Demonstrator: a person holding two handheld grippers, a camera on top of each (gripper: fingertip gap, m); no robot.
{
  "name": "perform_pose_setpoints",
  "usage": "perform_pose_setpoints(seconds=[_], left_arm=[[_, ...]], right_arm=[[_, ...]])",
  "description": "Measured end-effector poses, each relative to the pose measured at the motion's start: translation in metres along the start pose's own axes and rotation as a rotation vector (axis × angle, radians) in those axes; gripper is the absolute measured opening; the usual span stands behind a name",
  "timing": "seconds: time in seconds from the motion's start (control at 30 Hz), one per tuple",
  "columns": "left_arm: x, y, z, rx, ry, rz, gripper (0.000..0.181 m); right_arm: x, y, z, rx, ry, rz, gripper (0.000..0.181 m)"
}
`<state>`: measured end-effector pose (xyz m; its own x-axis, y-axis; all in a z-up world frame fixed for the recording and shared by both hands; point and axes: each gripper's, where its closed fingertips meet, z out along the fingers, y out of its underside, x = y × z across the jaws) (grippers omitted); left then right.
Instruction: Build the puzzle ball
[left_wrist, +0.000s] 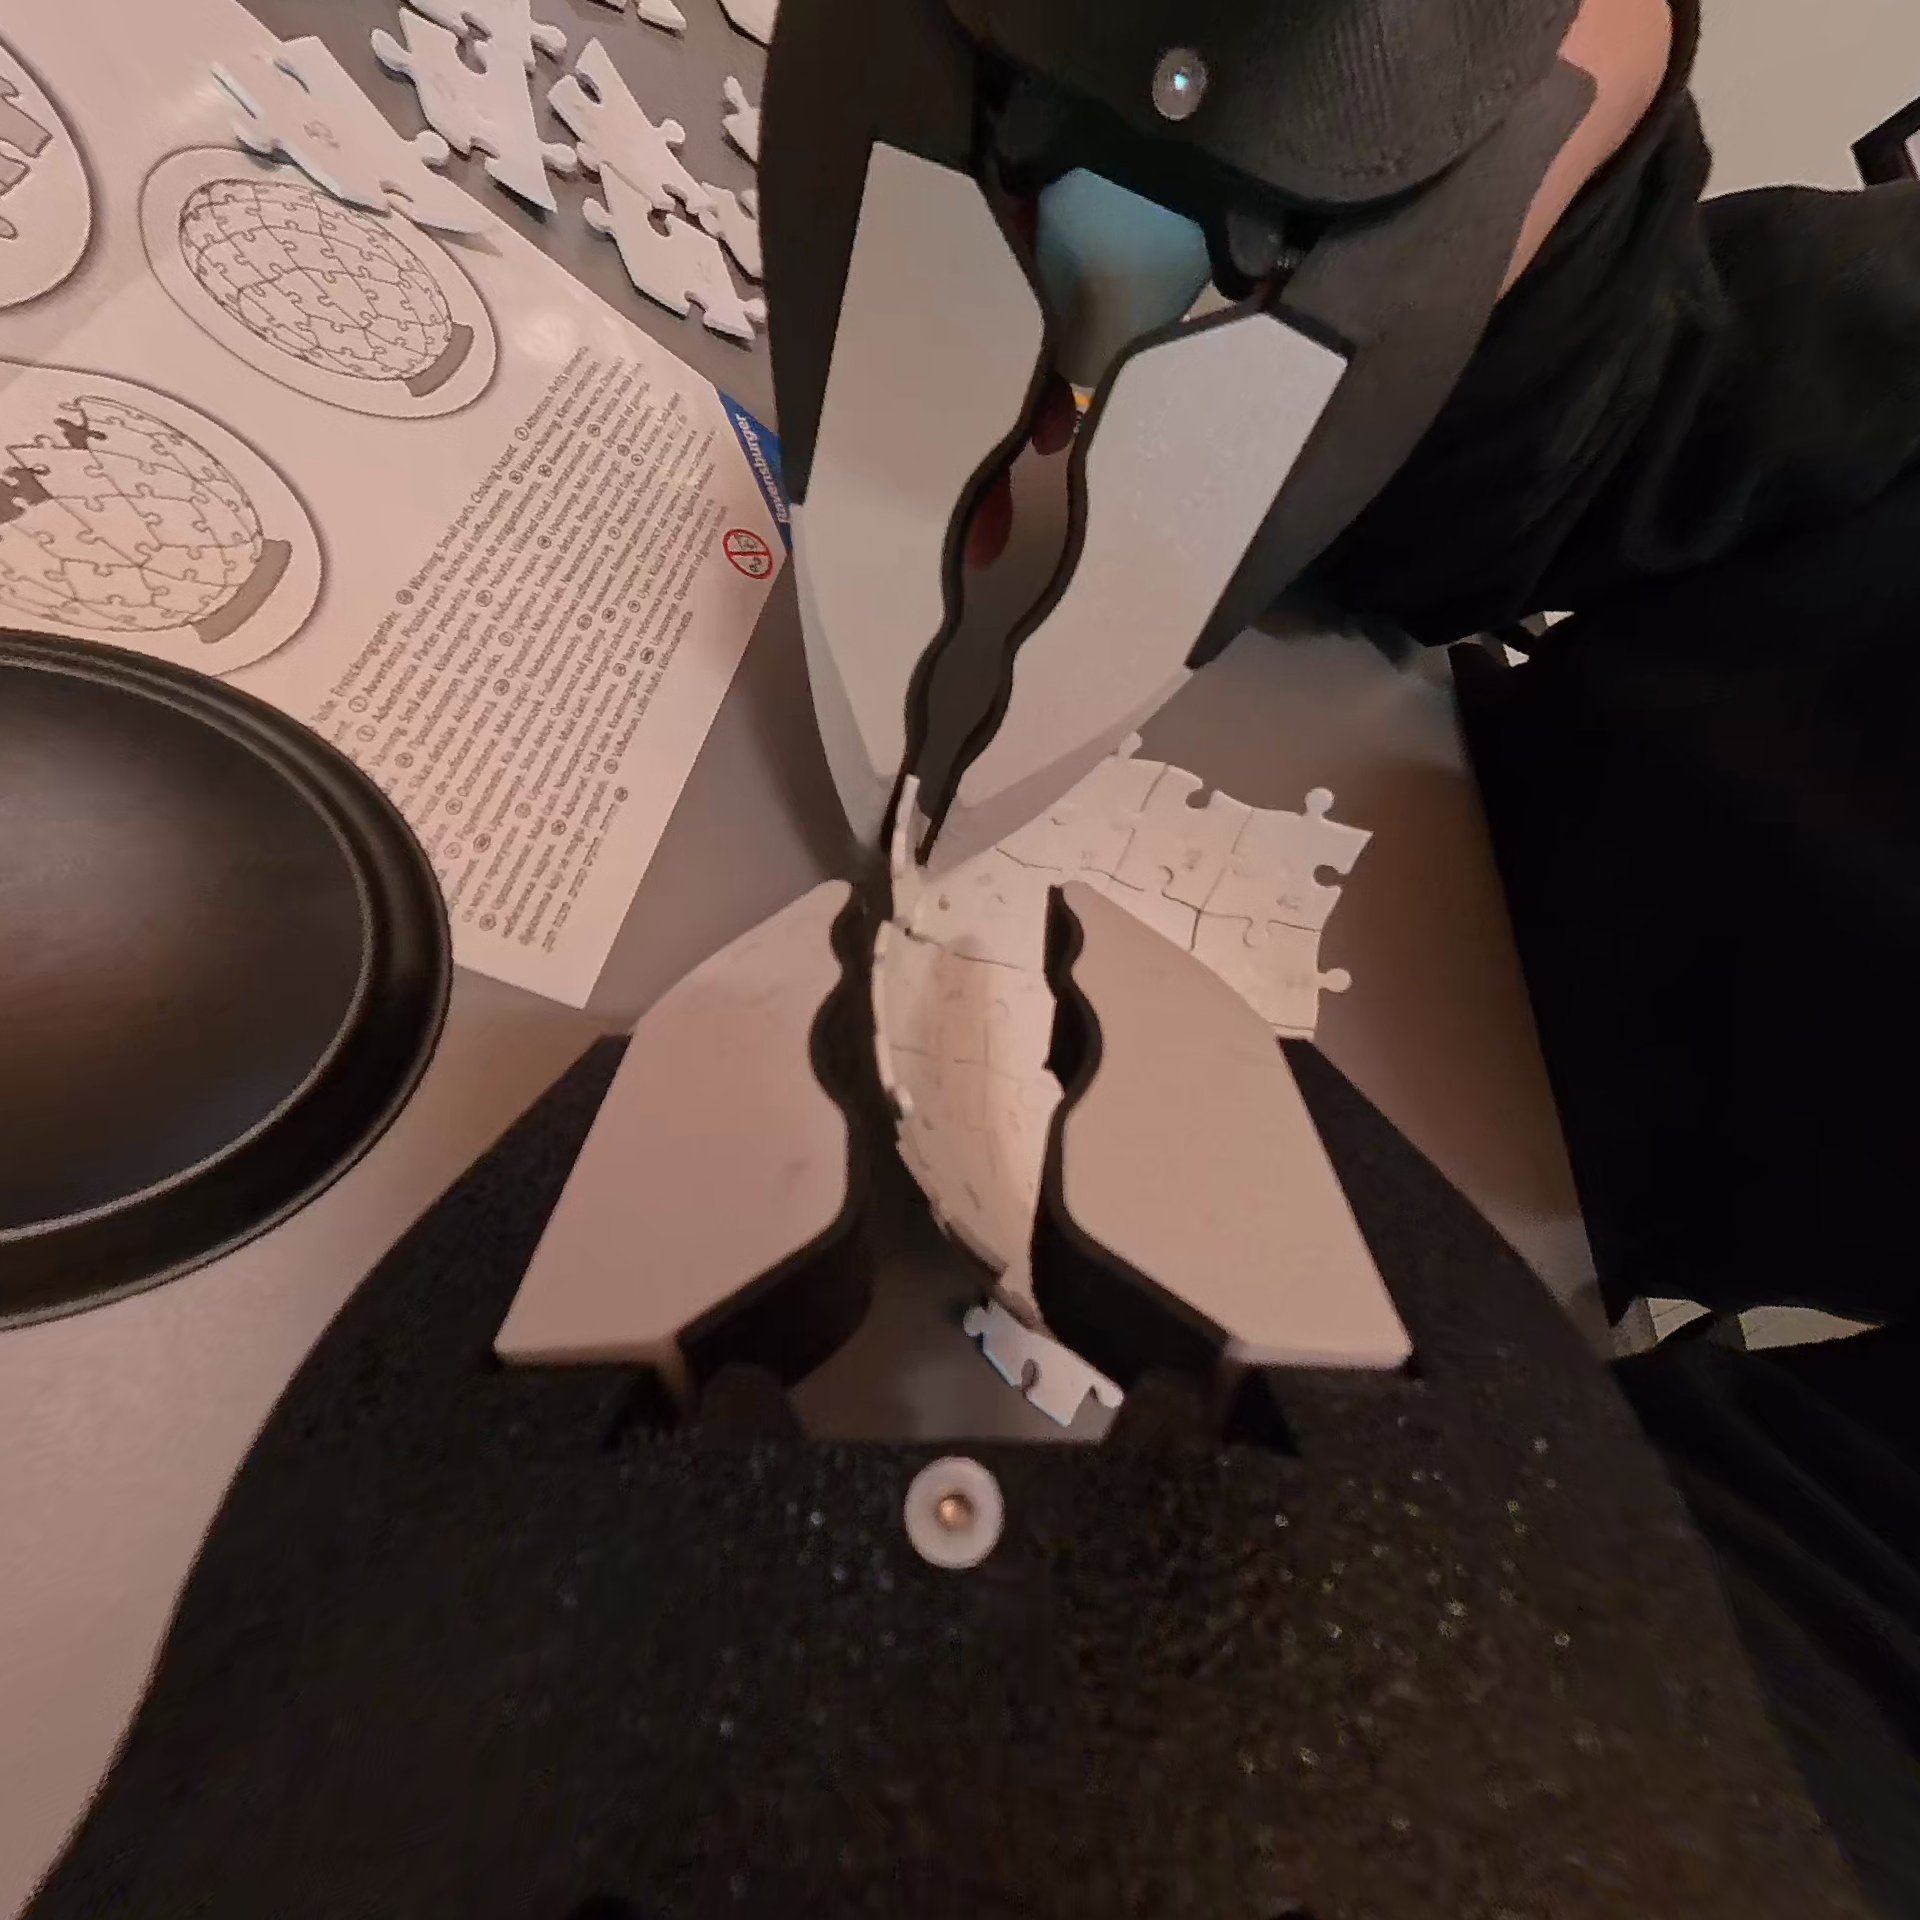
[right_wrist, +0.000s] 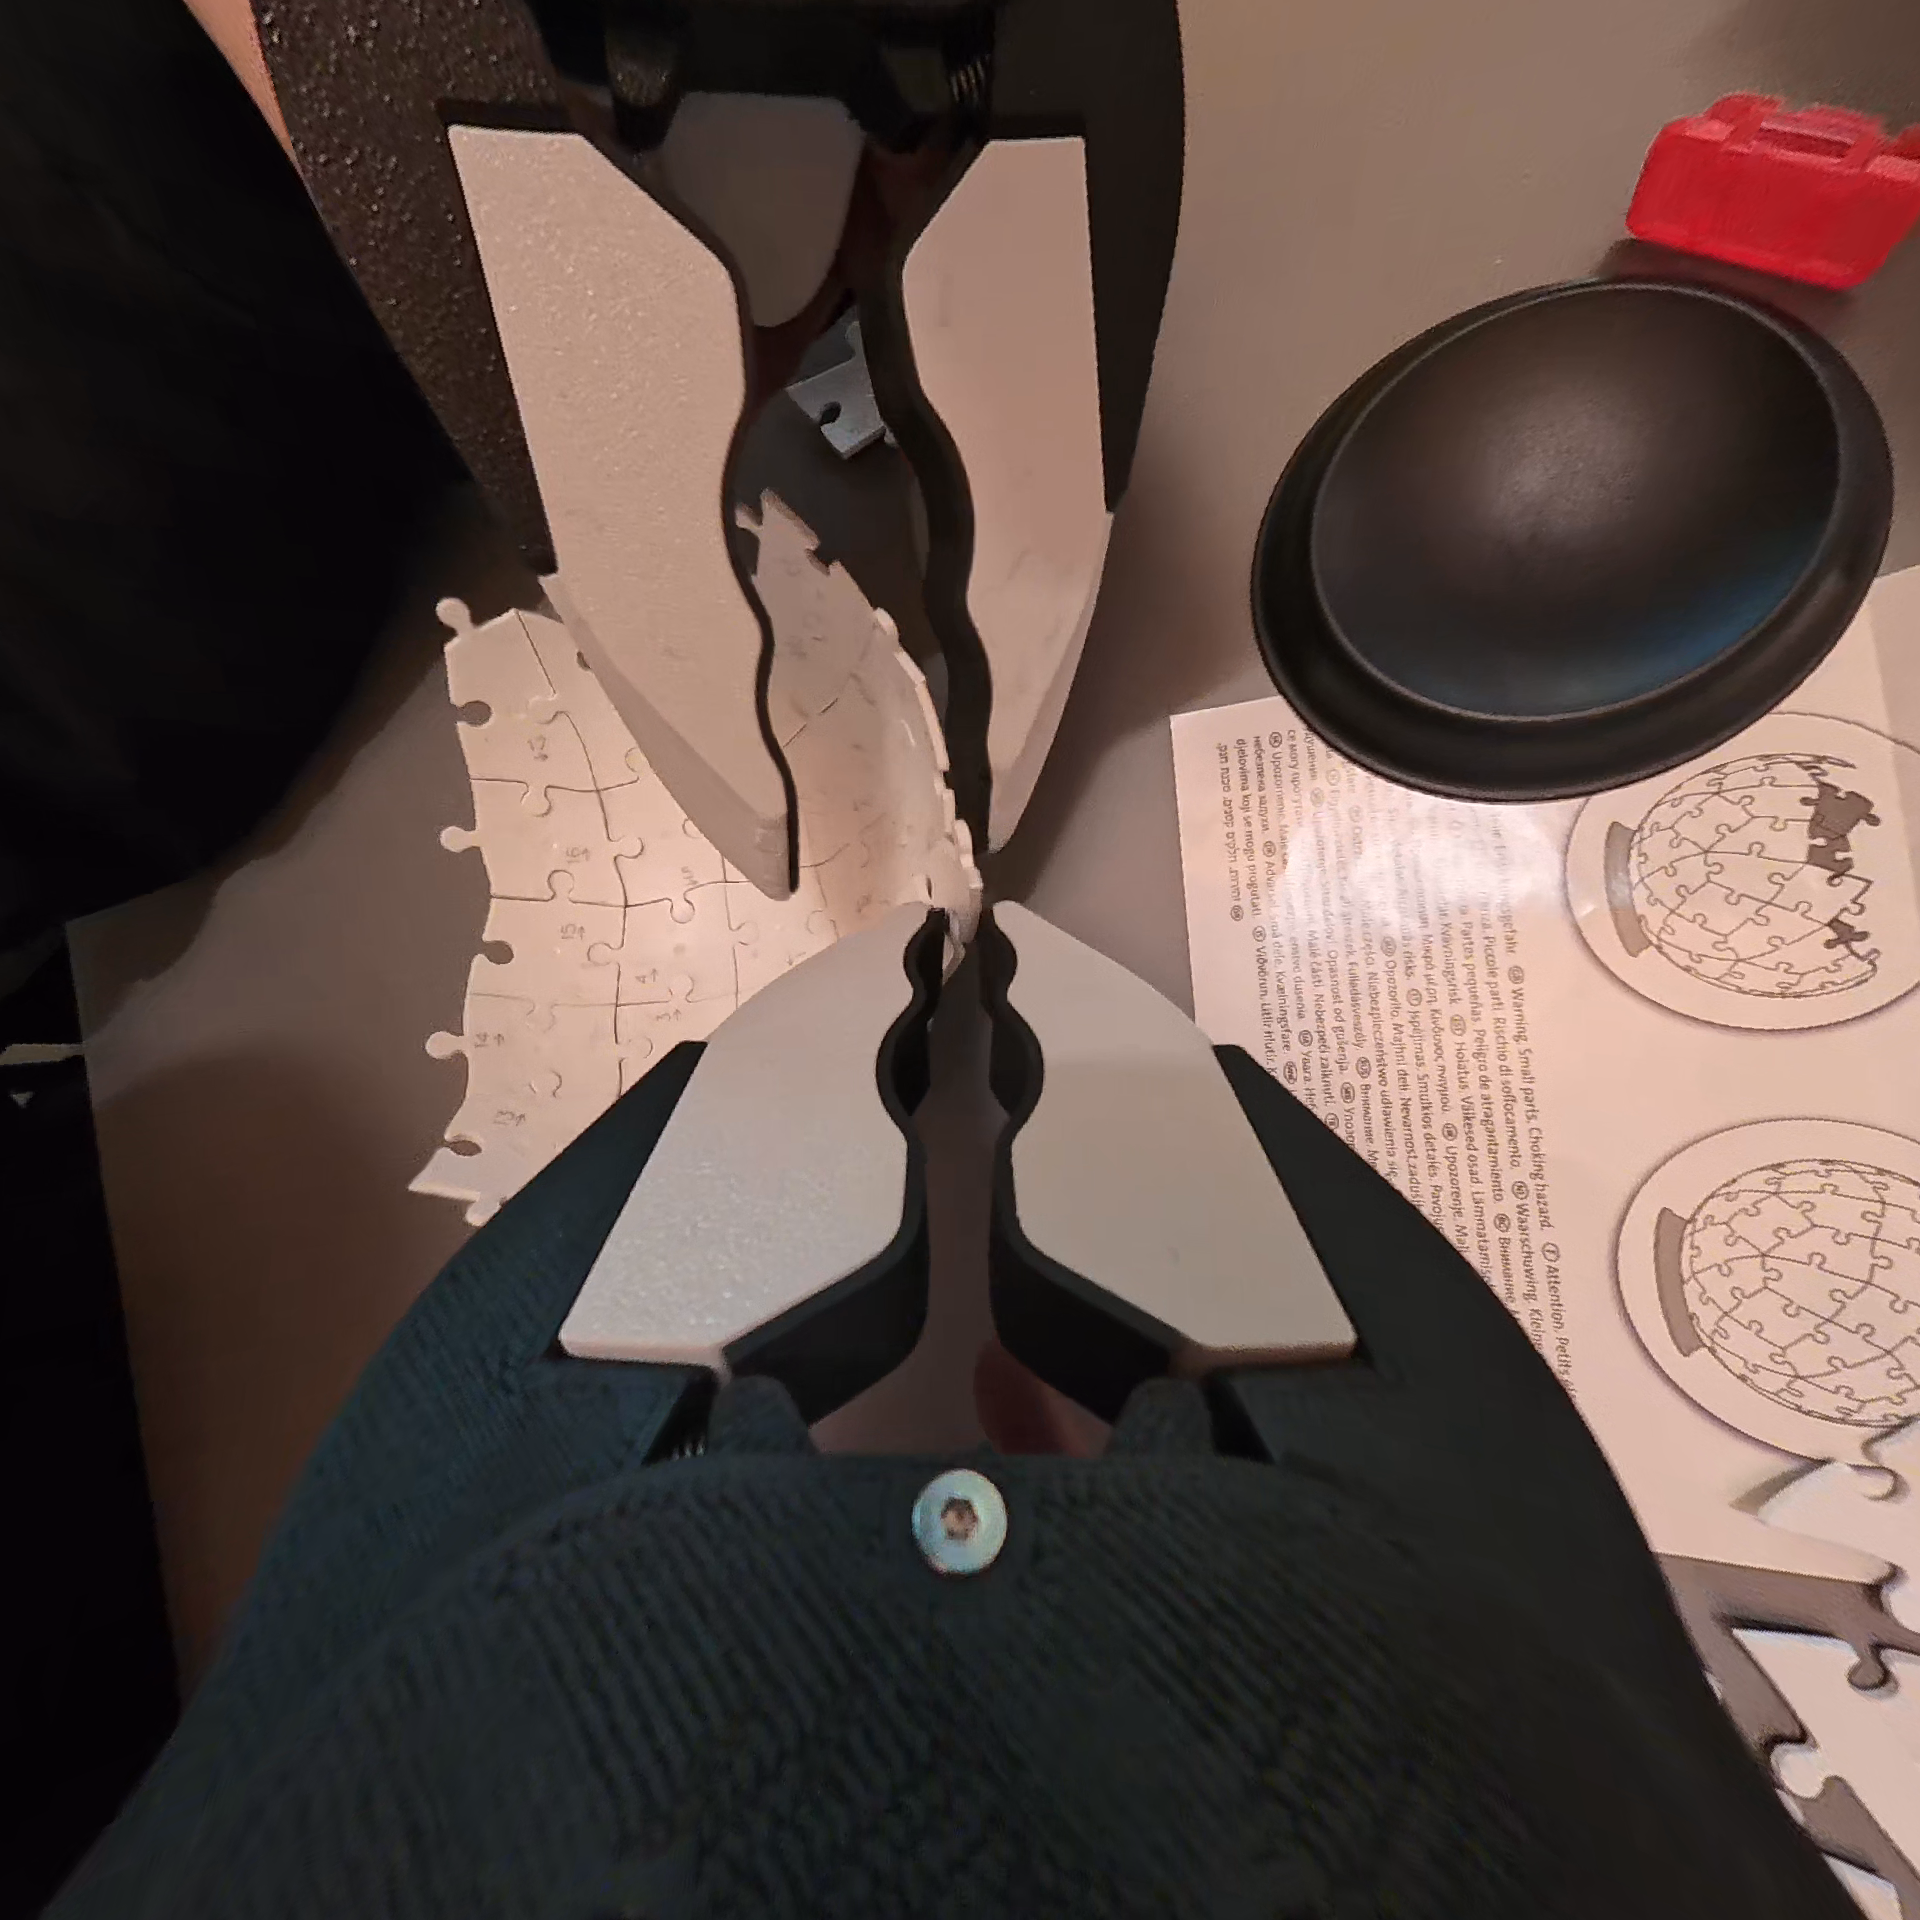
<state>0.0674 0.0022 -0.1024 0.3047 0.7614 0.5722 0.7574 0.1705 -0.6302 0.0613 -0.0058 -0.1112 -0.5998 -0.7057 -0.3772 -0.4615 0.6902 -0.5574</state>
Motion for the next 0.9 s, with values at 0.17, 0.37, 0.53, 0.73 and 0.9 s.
perform_pose_setpoints(seconds=[0.17, 0.37, 0.53, 0.73, 0.9], left_arm=[[-0.002, 0.001, -0.002, -0.01, -0.027, 0.002, 0.029], [-0.001, 0.003, -0.006, 0.001, -0.012, -0.012, 0.026], [-0.002, 0.003, -0.005, 0.004, -0.011, -0.005, 0.026], [-0.001, 0.003, -0.005, 0.011, 0.003, 0.002, 0.019], [-0.001, 0.003, -0.004, 0.012, -0.002, 0.007, 0.019]], right_arm=[[-0.003, -0.002, 0.001, 0.005, 0.011, -0.012, 0.002], [-0.001, -0.003, 0.007, -0.003, 0.057, -0.021, 0.002], [0.0, -0.002, 0.007, -0.001, 0.047, 0.0, 0.003], [0.006, -0.002, 0.003, 0.007, 0.053, 0.014, 0.005], [0.008, 0.0, 0.002, 0.012, 0.046, 0.031, 0.003]])
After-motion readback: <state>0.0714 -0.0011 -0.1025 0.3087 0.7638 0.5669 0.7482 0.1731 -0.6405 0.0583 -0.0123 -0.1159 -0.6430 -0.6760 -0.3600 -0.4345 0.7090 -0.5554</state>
